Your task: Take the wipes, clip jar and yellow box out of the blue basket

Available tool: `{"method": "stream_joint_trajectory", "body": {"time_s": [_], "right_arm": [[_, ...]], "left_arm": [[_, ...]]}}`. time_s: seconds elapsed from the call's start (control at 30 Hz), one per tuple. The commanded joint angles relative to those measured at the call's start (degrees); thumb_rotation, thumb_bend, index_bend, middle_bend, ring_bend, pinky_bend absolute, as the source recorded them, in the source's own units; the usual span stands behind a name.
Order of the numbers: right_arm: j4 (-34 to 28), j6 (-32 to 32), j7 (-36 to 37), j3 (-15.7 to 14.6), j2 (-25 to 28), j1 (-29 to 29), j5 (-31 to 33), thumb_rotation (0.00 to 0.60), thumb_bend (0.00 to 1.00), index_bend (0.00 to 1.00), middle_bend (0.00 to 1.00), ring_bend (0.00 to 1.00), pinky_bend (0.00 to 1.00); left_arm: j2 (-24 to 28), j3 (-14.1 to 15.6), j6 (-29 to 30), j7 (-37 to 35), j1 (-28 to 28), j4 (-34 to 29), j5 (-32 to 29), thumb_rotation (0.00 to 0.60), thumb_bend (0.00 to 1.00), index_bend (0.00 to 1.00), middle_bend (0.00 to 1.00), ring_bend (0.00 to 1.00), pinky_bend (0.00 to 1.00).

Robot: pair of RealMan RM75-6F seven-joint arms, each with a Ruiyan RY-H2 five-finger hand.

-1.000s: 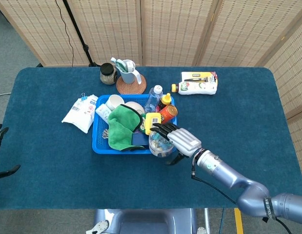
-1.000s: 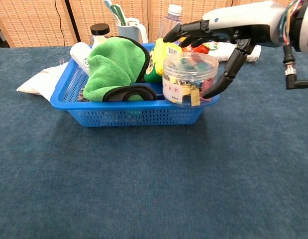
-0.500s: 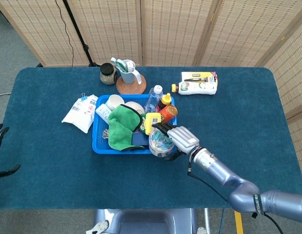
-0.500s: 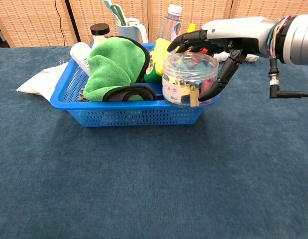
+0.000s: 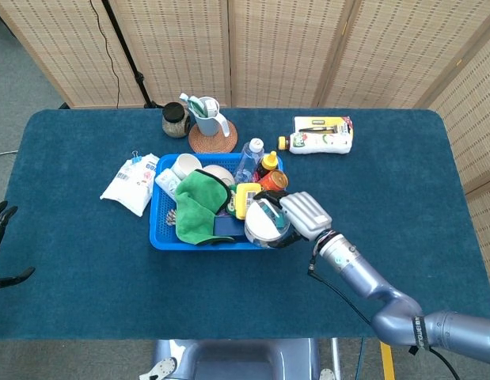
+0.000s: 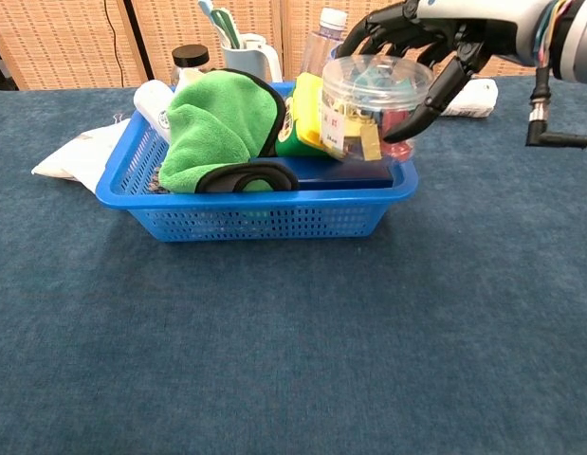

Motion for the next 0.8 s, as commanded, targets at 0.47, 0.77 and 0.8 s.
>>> {"method": "stream_joint_trajectory", "body": {"time_s": [0.47,0.77,0.8], "right_arm": [[11.29,1.67,-0.23,-3.29,7.09,-6.32,2.49,0.6,0.38,0.43,0.46,0.44,0.59],[16.92,0.64,4.92,-8.57,4.59,-10.72,-1.29,0.6,0.38,0.42,0.45,0.43,0.58],[17.42,0.66,5.26,-8.81,3.98,-10.89,-1.75,0.6,0.37,0.41,0.44,0.42,0.57]], "left_arm": [[0.2,0.11,-2.39,-0.49,-0.83,-0.26,0.12,0.6,0.07,0.0,0.0,0.0,0.0],[0.08,-0.18,-3.13,-0.34,-1.22,-0.33,-0.24,0.6,0.07,0.0,0.0,0.0,0.0],[0.07,-0.19,-3.18,-0.28,-1.25,-0.35,-0.23,0.6,0.07,0.0,0.0,0.0,0.0]]}}
